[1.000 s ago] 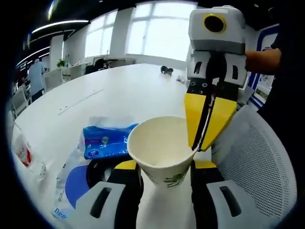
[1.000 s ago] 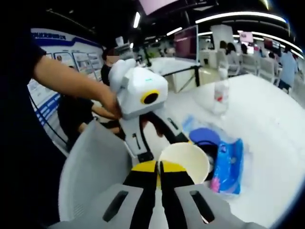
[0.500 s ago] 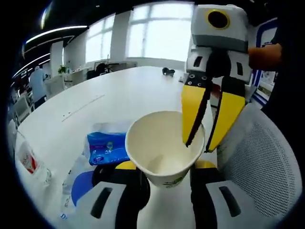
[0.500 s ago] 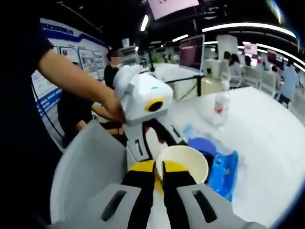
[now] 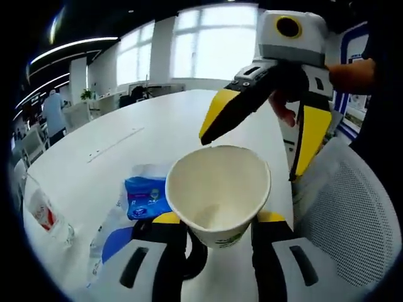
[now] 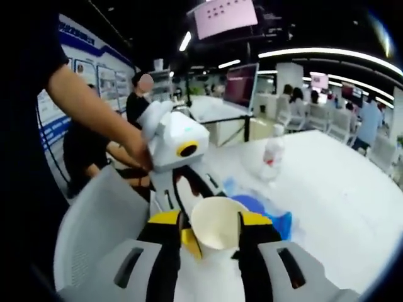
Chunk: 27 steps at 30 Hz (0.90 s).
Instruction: Arrange the tabletop items into an orderly group along one side of the table until the central work area is clear of visible clutter.
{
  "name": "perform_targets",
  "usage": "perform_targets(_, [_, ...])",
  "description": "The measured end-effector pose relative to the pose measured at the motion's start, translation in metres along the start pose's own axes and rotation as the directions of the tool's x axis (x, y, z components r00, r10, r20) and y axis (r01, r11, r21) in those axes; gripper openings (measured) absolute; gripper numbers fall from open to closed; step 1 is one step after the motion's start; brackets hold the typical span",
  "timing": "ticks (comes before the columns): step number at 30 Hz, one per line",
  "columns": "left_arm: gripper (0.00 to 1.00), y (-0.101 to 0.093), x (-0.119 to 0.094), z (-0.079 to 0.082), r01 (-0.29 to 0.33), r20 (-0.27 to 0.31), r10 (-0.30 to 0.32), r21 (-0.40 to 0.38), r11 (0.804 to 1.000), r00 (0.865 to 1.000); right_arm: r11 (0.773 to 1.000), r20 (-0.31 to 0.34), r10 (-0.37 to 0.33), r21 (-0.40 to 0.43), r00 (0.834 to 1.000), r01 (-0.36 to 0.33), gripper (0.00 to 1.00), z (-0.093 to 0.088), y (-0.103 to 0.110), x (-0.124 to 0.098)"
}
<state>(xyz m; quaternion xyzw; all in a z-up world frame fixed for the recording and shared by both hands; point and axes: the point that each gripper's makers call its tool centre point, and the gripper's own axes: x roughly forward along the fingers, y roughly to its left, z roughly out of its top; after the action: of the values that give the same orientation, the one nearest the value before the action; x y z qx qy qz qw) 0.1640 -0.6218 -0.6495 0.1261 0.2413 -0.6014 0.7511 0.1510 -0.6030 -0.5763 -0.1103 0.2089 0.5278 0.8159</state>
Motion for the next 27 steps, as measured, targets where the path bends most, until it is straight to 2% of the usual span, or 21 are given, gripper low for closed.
perform_targets(4, [0.39, 0.003, -0.002, 0.002, -0.007, 0.001, 0.006, 0.003, 1.0, 1.0, 1.0, 0.037, -0.027, 0.001, 0.999, 0.027, 0.42, 0.006, -0.005, -0.003])
perform_targets(16, [0.39, 0.017, -0.007, 0.009, -0.046, 0.013, 0.046, 0.006, 0.999, 0.999, 0.997, 0.058, -0.081, -0.004, 0.995, 0.081, 0.5, 0.006, -0.016, -0.009])
perform_targets(24, [0.39, 0.027, -0.01, 0.012, -0.073, 0.021, 0.073, 0.001, 0.997, 0.997, 0.994, 0.073, -0.105, 0.013, 0.992, 0.105, 0.56, 0.006, -0.021, -0.012])
perform_targets(27, [0.39, 0.032, -0.011, 0.015, -0.089, 0.026, 0.089, 0.001, 0.996, 0.996, 0.992, 0.088, -0.117, 0.054, 0.989, 0.112, 0.61, 0.006, -0.024, -0.013])
